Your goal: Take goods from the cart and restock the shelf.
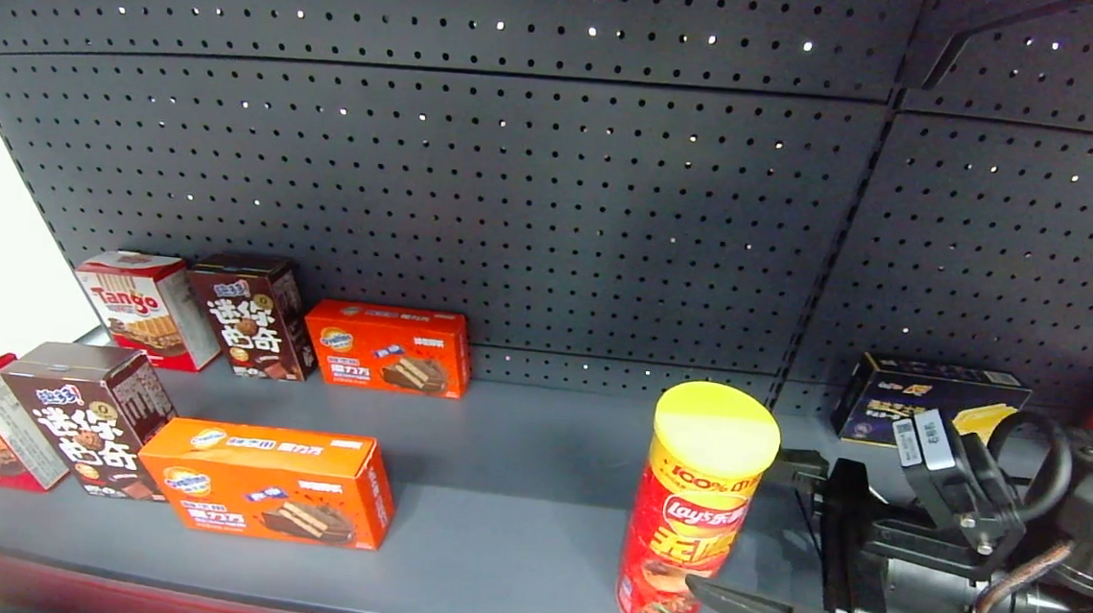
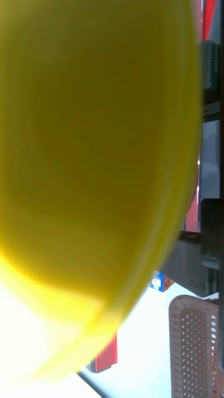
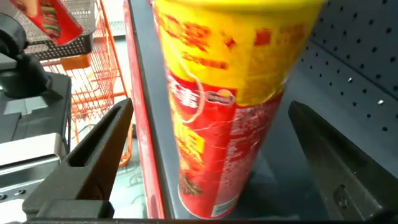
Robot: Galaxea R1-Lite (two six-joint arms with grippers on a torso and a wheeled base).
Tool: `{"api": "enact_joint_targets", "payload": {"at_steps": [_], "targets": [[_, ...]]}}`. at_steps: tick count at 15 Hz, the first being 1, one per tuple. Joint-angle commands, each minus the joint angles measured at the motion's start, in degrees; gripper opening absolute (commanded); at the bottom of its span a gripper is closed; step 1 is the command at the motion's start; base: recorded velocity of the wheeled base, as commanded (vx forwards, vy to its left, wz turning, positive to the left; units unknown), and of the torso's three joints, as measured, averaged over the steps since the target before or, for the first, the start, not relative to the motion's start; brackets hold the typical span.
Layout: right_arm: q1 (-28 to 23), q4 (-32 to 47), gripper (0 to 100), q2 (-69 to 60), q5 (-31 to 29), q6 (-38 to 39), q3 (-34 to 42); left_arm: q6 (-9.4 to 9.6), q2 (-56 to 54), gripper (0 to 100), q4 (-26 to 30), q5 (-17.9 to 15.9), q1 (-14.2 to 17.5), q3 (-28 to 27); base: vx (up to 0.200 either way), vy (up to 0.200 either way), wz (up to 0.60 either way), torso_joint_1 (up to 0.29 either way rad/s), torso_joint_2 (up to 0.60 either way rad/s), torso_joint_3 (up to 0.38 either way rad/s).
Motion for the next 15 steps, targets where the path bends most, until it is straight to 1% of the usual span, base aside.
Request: {"api": "enact_joint_targets", "payload": {"at_steps": [1,3,6,7,9,10,12,13,14,15], "targets": [[-0.3,0.0,100,-3.6,0.0,0.0,1.3,-0.01,0.1,0,0.0,-0.1,-0.1,0.0,0.0,0.0,0.0,0.0,0.0,0.0],[-0.5,1.2,100,-6.8,0.0,0.0,2.1,0.08,0.1,0,0.0,-0.1,-0.1,0.0,0.0,0.0,0.0,0.0,0.0,0.0],[-0.9,6.7,100,-12.8,-0.4,0.2,1.7,-0.01,0.1,0,0.0,-0.1,-0.1,-0.3,0.0,0.0,0.0,0.0,0.0,0.0],[-0.9,7.8,100,-14.3,-1.2,0.2,1.7,-0.01,0.0,0,0.0,0.0,-0.1,-0.3,0.0,0.0,0.0,0.0,0.0,0.0],[-0.9,12.7,100,-19.5,-2.6,0.4,1.5,0.08,0.0,0,-0.1,-0.1,-0.1,-0.3,0.0,0.0,0.0,0.0,0.0,0.0],[-0.9,15.7,100,-22.3,-3.9,0.5,1.3,0.08,0.0,0,-0.1,-0.1,-0.1,-0.3,0.0,0.0,0.0,0.0,0.0,0.0],[-0.9,21.9,100,-28.1,-8.3,0.6,0.6,-0.01,0.0,0,-0.2,-0.5,-0.1,-0.4,0.0,0.0,0.0,0.0,0.0,0.0],[-0.9,23.8,100,-30.0,-9.7,1.0,0.0,-0.01,0.0,0,-0.2,-0.5,-0.1,-0.4,0.0,0.0,0.0,0.0,0.0,0.0],[-0.9,27.7,100,-32.9,-13.0,1.7,-1.9,-0.01,0.0,0,-0.3,-0.5,-0.1,-0.3,0.0,0.0,0.0,0.0,0.0,0.0],[-0.9,29.1,100,-34.6,-15.6,1.8,-2.7,-0.01,0.0,0,-0.3,-0.6,-0.1,-0.2,0.0,0.0,0.0,0.0,0.0,0.0]]}}
